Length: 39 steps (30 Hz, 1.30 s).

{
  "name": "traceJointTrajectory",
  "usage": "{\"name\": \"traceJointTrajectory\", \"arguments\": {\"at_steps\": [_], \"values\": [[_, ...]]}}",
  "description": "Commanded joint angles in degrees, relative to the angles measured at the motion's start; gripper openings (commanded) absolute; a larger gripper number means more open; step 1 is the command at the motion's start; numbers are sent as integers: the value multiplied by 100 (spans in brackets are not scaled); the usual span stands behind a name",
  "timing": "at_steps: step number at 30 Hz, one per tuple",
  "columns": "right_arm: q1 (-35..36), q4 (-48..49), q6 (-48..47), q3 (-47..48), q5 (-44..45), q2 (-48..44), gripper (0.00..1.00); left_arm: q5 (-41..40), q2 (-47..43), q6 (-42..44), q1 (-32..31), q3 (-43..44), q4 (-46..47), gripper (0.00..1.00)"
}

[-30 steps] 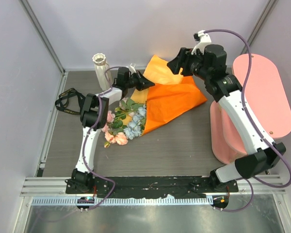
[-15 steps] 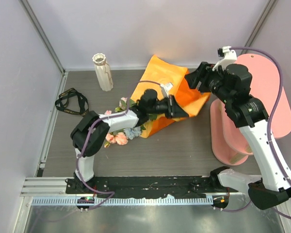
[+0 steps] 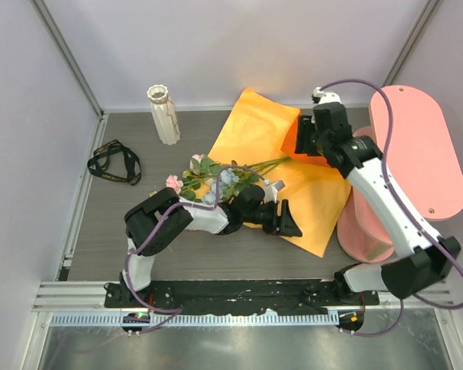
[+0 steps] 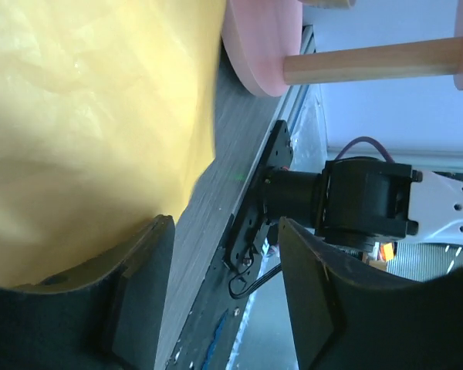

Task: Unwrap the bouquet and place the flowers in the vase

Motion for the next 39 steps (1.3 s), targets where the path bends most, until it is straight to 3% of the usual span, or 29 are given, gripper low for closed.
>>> {"name": "traceJointTrajectory", "arguments": {"at_steps": [1,5,9,14,18,21,29,34,38,39], "values": [[205,80,-417,592,672,908,59,202,-903,292,46,-250,808,64],[294,562,-1013,865,1288,2242,63,283,-1686,370,159,-760,942,60],[478,906,-2060,1199,2131,3324,64,-121,-2433,722,607,-1261,-127,47],[619,1301,-2771,1507,2950,4073,65,-472,-2857,1301,1530,-1544,-1183,46],[628,1714,-3141,1586,3353,4425,65,-404,-2471,1636,1724,-1325,-1151,48],[584,2259,-3597,1709,4294,4689,61,-245,-1821,1628,1724,-948,-1055,42],[-48,3753,-4539,1559,4357,4600,52,-596,-862,1514,1654,-629,-826,37],[-365,3814,-4847,2000,4295,5182,32,-622,-589,1303,1593,-761,-536,37],[-532,4114,-5031,2410,4523,5480,35,-780,-528,1250,1514,-770,-615,37],[-576,4106,-5075,2552,4593,5716,41,-824,-501,1232,1496,-779,-615,37]]}}
